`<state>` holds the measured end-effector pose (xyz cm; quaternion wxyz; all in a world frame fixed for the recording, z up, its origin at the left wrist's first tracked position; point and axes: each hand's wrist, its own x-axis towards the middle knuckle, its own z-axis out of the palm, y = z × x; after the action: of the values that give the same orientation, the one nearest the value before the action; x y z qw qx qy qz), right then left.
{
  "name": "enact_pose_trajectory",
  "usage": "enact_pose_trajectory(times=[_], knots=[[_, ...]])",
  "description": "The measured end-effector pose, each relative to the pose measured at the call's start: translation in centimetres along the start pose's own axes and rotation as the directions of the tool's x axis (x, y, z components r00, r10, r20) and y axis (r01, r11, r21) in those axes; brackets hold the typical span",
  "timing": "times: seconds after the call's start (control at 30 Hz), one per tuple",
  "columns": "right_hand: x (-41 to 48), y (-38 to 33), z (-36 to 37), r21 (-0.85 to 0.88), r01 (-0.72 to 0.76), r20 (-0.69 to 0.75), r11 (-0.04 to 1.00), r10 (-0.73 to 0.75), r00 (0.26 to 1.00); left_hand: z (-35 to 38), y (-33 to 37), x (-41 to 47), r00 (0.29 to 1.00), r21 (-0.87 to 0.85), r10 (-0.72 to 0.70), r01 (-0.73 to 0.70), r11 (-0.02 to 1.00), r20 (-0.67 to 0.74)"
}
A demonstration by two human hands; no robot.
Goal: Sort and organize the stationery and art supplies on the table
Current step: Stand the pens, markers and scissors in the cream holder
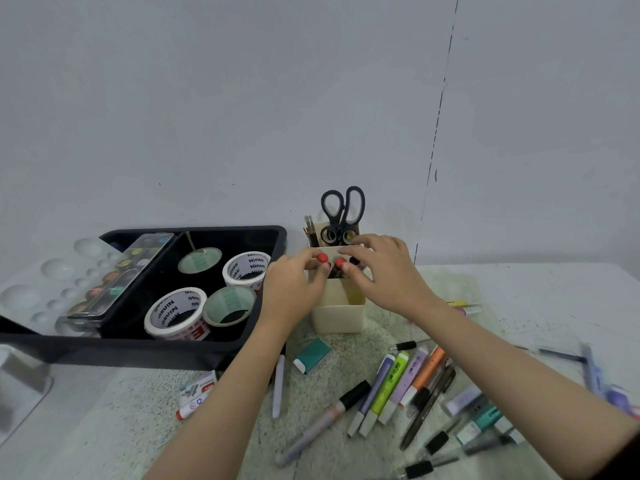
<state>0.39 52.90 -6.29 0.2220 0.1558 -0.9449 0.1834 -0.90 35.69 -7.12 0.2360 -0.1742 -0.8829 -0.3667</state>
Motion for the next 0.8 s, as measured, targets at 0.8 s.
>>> enact_pose_trajectory(times=[0.8], knots=[[-5.8,-2.0,0.9,0.062,0.140,-0.270,0.988,-0.118,0.955,-2.4,1.2,-0.5,0.979,0.093,-0.032,0.013,0.996,0.200]])
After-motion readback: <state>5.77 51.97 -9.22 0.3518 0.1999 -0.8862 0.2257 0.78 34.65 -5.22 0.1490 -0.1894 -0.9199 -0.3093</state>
